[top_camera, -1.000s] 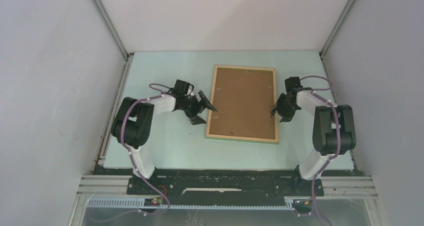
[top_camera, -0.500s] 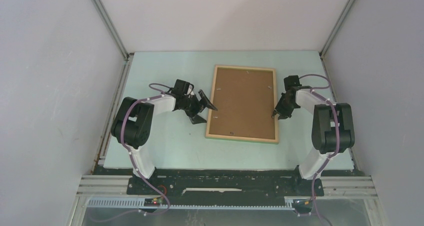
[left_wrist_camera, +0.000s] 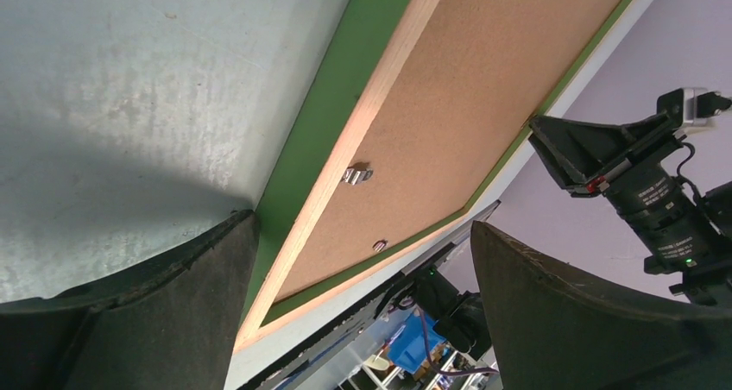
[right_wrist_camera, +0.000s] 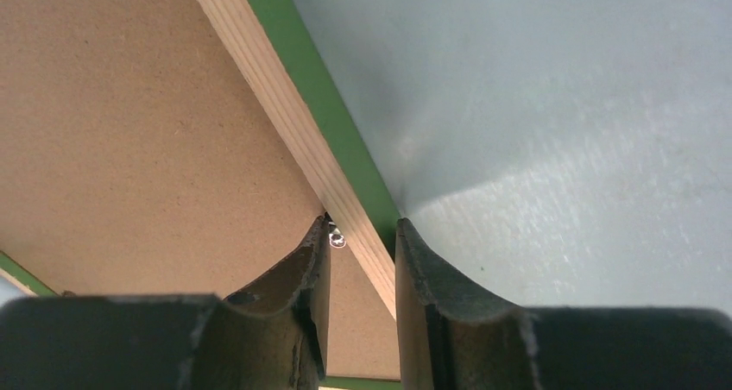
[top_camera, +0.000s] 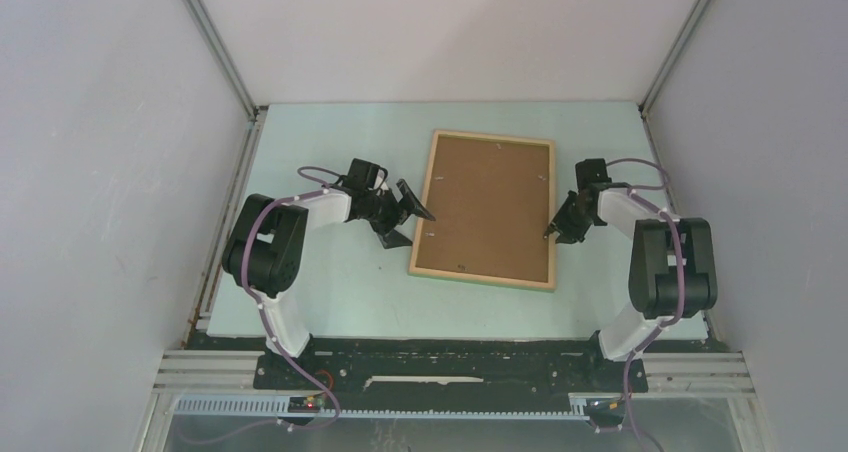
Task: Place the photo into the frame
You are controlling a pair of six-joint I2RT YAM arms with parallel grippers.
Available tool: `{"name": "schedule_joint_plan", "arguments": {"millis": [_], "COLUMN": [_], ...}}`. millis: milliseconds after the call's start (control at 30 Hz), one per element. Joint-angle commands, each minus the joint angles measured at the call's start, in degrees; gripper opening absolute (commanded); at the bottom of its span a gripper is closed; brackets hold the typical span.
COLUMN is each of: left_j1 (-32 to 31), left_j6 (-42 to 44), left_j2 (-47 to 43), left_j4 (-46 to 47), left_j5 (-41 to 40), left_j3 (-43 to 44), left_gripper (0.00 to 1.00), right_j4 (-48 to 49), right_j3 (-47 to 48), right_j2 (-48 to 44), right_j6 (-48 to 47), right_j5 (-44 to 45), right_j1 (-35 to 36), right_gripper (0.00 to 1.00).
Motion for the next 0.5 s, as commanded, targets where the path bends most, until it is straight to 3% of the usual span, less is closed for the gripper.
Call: {"name": "schedule_joint_plan", "arguments": {"millis": [0, 67, 133, 233, 467], "left_j1": [0.21, 0.28, 0.3, 0.25, 0.21], "left_j6": [-0.85, -1.25, -1.87, -3.15, -3.52], "left_j2": [-2.24, -2.31, -2.21, -2.09, -2.71], "left_j4": [1.4, 1.87, 2.45, 4.02, 4.41], "left_j5": [1.64, 1.56, 1.87, 2.66, 2.61], "left_j3": [-1.79, -2.34, -2.93, -4.09, -4.55], "left_gripper": [0.97, 0.97, 0.97, 0.97, 0.97], "right_j4": [2.89, 1.31, 0.0, -0.98, -2.1], "right_j3": [-0.87, 0.64, 1.74, 2.12, 2.93], "right_j2": [-5.48, -4.71, -3.69, -2.78, -0.64], "right_j6": [4.35, 3.64, 2.79, 2.61, 2.48], "right_j5": [0.27, 2.38, 3.85, 5.78, 8.38], "right_j1": [-0.14, 0.2, 0.63, 1.12, 3.11], "right_gripper": [0.11, 0.37, 0.49, 0.54, 0.56]}}
